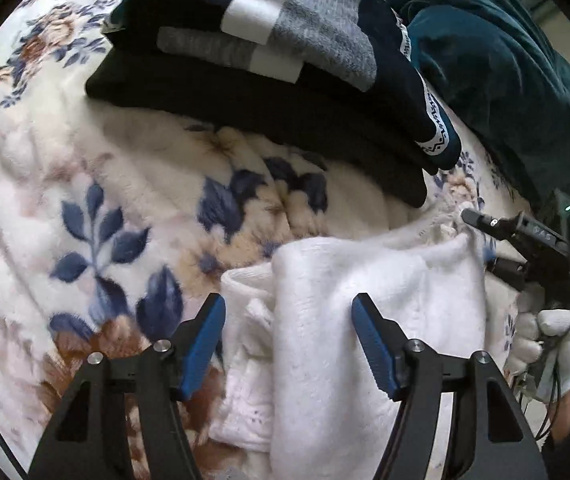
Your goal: Fold small clothes
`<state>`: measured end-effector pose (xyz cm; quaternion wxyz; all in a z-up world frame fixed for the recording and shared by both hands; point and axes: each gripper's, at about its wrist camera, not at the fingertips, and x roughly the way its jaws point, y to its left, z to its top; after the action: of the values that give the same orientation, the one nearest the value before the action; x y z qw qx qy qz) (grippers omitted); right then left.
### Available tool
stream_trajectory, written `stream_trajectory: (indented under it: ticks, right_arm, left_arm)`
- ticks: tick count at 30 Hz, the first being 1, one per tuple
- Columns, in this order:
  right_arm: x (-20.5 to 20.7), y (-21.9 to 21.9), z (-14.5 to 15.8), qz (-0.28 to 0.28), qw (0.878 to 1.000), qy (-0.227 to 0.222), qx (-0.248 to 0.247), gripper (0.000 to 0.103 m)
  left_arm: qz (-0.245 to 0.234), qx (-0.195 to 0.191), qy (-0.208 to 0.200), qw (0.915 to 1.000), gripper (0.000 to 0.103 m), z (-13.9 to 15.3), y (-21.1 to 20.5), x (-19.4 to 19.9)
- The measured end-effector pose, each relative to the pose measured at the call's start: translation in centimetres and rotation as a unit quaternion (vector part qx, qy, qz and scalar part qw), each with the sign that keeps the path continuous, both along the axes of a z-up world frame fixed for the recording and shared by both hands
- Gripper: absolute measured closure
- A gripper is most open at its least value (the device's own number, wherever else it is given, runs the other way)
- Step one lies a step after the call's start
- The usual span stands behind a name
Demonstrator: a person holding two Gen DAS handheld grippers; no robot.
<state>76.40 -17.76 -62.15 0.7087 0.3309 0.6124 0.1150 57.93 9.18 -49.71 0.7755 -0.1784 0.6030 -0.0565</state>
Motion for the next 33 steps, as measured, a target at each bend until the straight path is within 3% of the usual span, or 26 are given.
stream_trajectory:
  ticks: [2, 4, 7, 10, 13, 14, 17, 19, 20, 21, 23, 25, 26, 29, 31, 33]
  right_arm:
    - [0.5, 1.2, 1.3, 0.029, 0.999, -0.034, -0.003, 0.090]
    - [0.1, 2.3, 3.3, 0.054, 0.996, -0.069, -0.017, 0.091]
    - [-2.4, 5.4, 7.6, 0.122, 0.982, -0.136, -0.042, 0.092]
    - [-7.2, 9.2, 11.3, 0.230, 0.947, -0.205, -0.092, 0.092]
    - [-13.2, 12.6, 12.3, 0.340, 0.896, -0.245, -0.144, 0.092]
    - [-15.0, 13.7, 12.1, 0.380, 0.874, -0.255, -0.164, 0.092]
    - [-19.8, 13.8, 10.1, 0.455, 0.826, -0.253, -0.214, 0.091]
    - [-20.4, 14.2, 8.3, 0.483, 0.813, -0.226, -0.233, 0.084]
    - [-20.5, 13.7, 8.0, 0.484, 0.816, -0.212, -0.233, 0.068]
    - [-20.5, 13.7, 8.2, 0.482, 0.823, -0.203, -0.223, 0.060]
    - [-19.8, 12.8, 9.2, 0.461, 0.851, -0.181, -0.173, 0.038]
    - [-19.0, 11.6, 10.7, 0.430, 0.880, -0.164, -0.118, 0.037]
    - [-18.1, 10.6, 11.3, 0.400, 0.902, -0.145, -0.075, 0.037]
    - [-15.9, 7.1, 12.2, 0.288, 0.949, -0.118, 0.054, 0.032]
    - [-14.6, 5.4, 11.0, 0.217, 0.968, -0.093, 0.082, 0.032]
    - [-13.5, 5.4, 7.6, 0.187, 0.980, -0.020, 0.063, 0.032]
  left_arm:
    - [0.007, -0.007, 0.009, 0.9999, 0.039, -0.6, 0.0, 0.7]
    - [0.015, -0.012, 0.015, 0.9997, 0.039, -0.7, 0.3, 0.8]
    - [0.024, -0.008, 0.012, 0.9996, 0.039, 0.1, 1.4, 0.4]
    - [0.037, -0.018, 0.006, 0.9991, 0.039, 0.7, 3.4, -0.3]
    - [0.053, -0.023, -0.002, 0.9983, 0.039, 1.3, 4.1, -0.3]
    - [0.056, -0.024, -0.002, 0.9981, 0.039, 1.5, 4.3, -0.3]
    - [0.050, -0.031, -0.004, 0.9982, 0.039, 1.7, 4.3, -0.1]
    - [0.041, -0.018, 0.003, 0.9990, 0.039, 1.4, 3.9, 0.2]
    - [0.040, -0.021, 0.005, 0.9990, 0.039, 1.1, 3.6, 0.3]
    - [0.042, -0.024, 0.009, 0.9988, 0.039, 0.9, 3.5, 0.3]
    - [0.050, -0.041, 0.008, 0.9979, 0.039, 0.7, 3.6, 0.1]
    - [0.057, -0.041, 0.004, 0.9975, 0.039, 0.8, 3.8, -0.2]
    - [0.063, -0.044, 0.002, 0.9971, 0.039, 0.9, 4.1, -0.5]
    - [0.078, -0.066, 0.009, 0.9948, 0.039, 0.6, 5.0, -1.4]
    - [0.074, -0.075, 0.017, 0.9943, 0.039, 0.1, 5.0, -1.8]
    - [0.062, -0.081, 0.022, 0.9945, 0.039, -0.6, 4.2, -1.9]
